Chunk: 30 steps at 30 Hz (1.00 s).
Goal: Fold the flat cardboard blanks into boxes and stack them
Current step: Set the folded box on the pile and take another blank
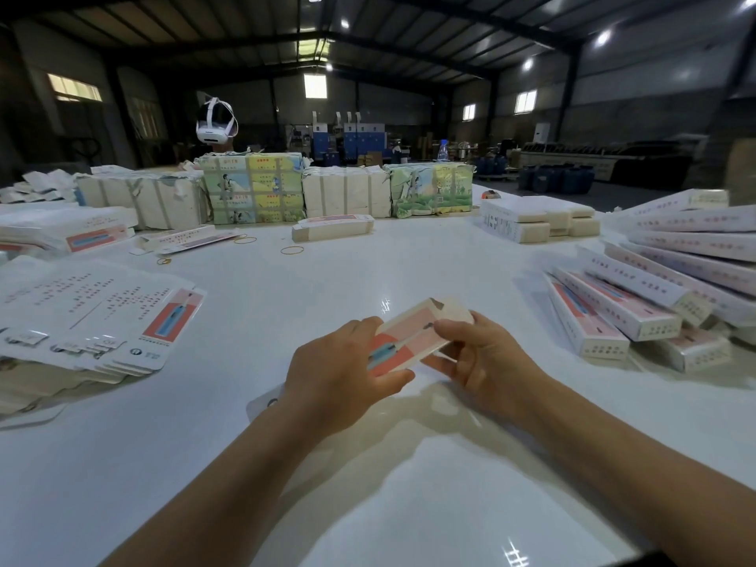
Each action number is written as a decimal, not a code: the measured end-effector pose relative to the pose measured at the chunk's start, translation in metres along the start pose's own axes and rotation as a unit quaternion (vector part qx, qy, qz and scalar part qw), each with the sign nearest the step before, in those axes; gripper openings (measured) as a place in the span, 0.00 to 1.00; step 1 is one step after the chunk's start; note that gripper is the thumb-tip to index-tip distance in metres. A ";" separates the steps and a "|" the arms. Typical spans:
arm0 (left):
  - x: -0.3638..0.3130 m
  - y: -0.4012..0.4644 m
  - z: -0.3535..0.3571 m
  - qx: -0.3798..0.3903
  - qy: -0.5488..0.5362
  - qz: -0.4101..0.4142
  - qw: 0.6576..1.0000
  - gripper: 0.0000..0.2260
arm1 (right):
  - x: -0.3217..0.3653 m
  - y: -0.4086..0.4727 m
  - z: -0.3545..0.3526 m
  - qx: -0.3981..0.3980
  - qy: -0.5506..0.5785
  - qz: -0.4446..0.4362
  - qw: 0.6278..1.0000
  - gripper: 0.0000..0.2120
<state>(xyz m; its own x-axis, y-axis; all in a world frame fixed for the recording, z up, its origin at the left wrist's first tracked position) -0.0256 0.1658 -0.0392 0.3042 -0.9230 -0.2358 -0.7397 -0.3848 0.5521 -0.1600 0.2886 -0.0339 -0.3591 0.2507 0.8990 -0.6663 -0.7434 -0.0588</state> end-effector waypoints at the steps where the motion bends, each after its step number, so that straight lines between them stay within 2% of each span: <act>1: 0.000 0.000 0.001 0.005 0.002 -0.002 1.000 0.26 | -0.001 0.000 -0.001 -0.010 -0.029 -0.035 0.999 0.13; 3: 0.001 0.000 0.003 0.010 -0.001 -0.003 1.000 0.26 | -0.004 -0.003 -0.002 -0.029 -0.134 -0.135 0.981 0.07; 4: 0.000 0.000 0.004 0.010 -0.002 0.000 1.000 0.26 | -0.005 -0.005 -0.002 -0.039 -0.216 -0.194 0.956 0.06; 7: -0.004 0.000 0.006 -0.005 0.015 0.005 1.000 0.30 | -0.013 -0.010 0.001 -0.073 -0.459 -0.337 0.819 0.10; 9: -0.005 0.000 0.006 -0.024 0.028 0.001 0.999 0.31 | -0.019 -0.012 0.006 -0.065 -0.519 -0.389 0.758 0.14; 11: -0.004 0.000 0.005 -0.037 0.039 0.002 0.999 0.31 | -0.022 -0.013 0.008 -0.057 -0.551 -0.403 0.729 0.17; 12: -0.004 0.000 0.005 -0.041 0.043 0.003 0.998 0.31 | -0.022 -0.015 0.008 -0.054 -0.548 -0.395 0.735 0.16; 13: -0.003 -0.001 0.004 -0.041 0.045 0.004 0.998 0.30 | -0.021 -0.017 0.008 -0.047 -0.509 -0.373 0.774 0.12; 14: -0.002 0.000 0.003 -0.041 0.045 0.003 0.998 0.30 | -0.018 -0.018 0.009 -0.031 -0.441 -0.336 0.832 0.11; 15: -0.001 0.000 0.002 -0.043 0.044 0.002 0.998 0.30 | -0.016 -0.019 0.011 -0.016 -0.368 -0.299 0.880 0.13; 16: 0.000 0.000 0.001 -0.048 0.043 0.004 0.998 0.30 | -0.013 -0.019 0.013 -0.002 -0.314 -0.270 0.910 0.15; 17: 0.000 0.000 0.001 -0.056 0.048 0.009 0.997 0.30 | -0.011 -0.018 0.014 0.012 -0.283 -0.259 0.923 0.15; 21: -0.006 0.000 -0.002 -0.090 0.100 0.041 0.990 0.33 | -0.010 -0.020 0.017 0.055 -0.240 -0.255 0.935 0.18; 24: -0.011 -0.002 -0.002 -0.126 0.114 0.077 0.982 0.31 | -0.015 -0.019 0.014 0.019 -0.246 -0.250 0.936 0.17; 26: -0.011 -0.002 -0.002 -0.146 0.119 0.085 0.978 0.30 | -0.015 -0.018 0.012 0.024 -0.237 -0.251 0.938 0.17; 30: -0.011 -0.002 -0.003 -0.160 0.111 0.080 0.978 0.30 | -0.012 -0.022 0.016 0.052 -0.219 -0.258 0.939 0.24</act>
<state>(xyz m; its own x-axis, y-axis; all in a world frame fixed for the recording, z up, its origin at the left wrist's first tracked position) -0.0260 0.1766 -0.0355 0.3489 -0.9366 0.0333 -0.5732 -0.1852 0.7982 -0.1309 0.2926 -0.0362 0.3137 0.3318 0.8897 -0.6020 -0.6551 0.4566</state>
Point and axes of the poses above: each hand's wrist, its own y-axis towards the middle knuckle, its own z-axis out of the palm, x = y × z, the point moved 1 cm from there along y, towards the middle knuckle, and after that the axes turned 4 degrees about -x, right-handed, at the moved point
